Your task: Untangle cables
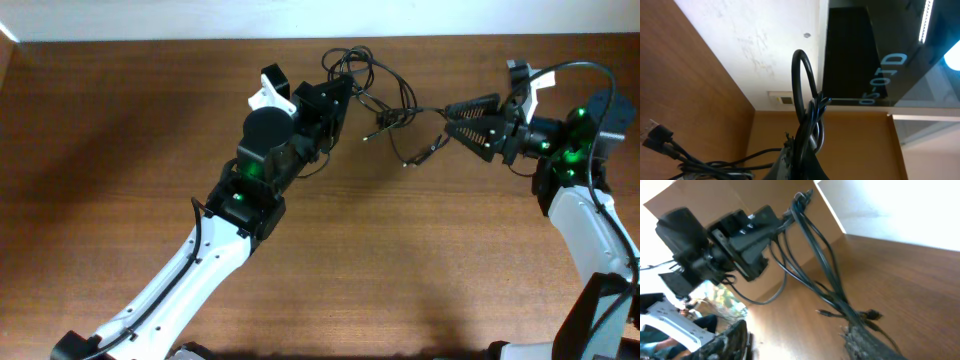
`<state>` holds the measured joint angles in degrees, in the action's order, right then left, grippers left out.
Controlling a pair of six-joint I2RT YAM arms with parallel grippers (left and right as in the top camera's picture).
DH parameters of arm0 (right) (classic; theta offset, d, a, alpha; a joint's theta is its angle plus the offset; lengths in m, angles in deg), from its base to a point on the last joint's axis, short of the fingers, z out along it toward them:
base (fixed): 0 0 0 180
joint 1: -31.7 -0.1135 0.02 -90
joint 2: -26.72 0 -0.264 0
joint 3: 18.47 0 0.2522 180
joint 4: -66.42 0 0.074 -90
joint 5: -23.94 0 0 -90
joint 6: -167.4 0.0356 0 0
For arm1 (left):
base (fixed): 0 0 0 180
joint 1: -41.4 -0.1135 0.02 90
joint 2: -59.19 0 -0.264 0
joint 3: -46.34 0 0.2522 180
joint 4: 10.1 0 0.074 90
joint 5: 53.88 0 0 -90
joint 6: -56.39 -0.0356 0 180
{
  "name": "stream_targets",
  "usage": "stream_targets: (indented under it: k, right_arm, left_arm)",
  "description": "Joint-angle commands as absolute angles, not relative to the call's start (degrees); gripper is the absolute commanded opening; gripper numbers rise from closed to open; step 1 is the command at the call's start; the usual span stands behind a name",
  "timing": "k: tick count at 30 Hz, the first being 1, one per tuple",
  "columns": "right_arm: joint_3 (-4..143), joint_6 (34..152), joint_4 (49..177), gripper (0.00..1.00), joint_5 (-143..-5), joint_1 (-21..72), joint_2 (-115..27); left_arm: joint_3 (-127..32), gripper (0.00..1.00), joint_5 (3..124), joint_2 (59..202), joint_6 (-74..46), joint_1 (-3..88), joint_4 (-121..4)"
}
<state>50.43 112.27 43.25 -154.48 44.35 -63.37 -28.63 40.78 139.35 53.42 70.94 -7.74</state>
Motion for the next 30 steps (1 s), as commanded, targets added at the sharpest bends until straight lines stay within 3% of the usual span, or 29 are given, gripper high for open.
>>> stream_targets:
  k: [1, 4, 17, 30]
  right_arm:
    - [50.5, 102.7, 46.5, 0.66, -154.8, 44.0, -62.8]
    - [50.5, 102.2, 46.6, 0.71, -153.9, 44.0, -62.8]
    - [49.6, 97.1, 54.7, 0.70, -153.3, 39.4, -63.0]
    - [49.6, 87.8, 57.6, 0.70, -137.3, 39.6, -66.0]
  left_arm:
    - [-29.1, 0.00, 43.5, 139.2, 55.6, 71.1, -6.3]
    - [-29.1, 0.00, 45.8, 139.2, 57.4, 71.1, -6.3]
    - [-29.1, 0.00, 42.9, 139.2, 58.3, 71.3, -6.7]
    - [-29.1, 0.00, 52.1, 139.2, 61.4, 71.3, -5.0]
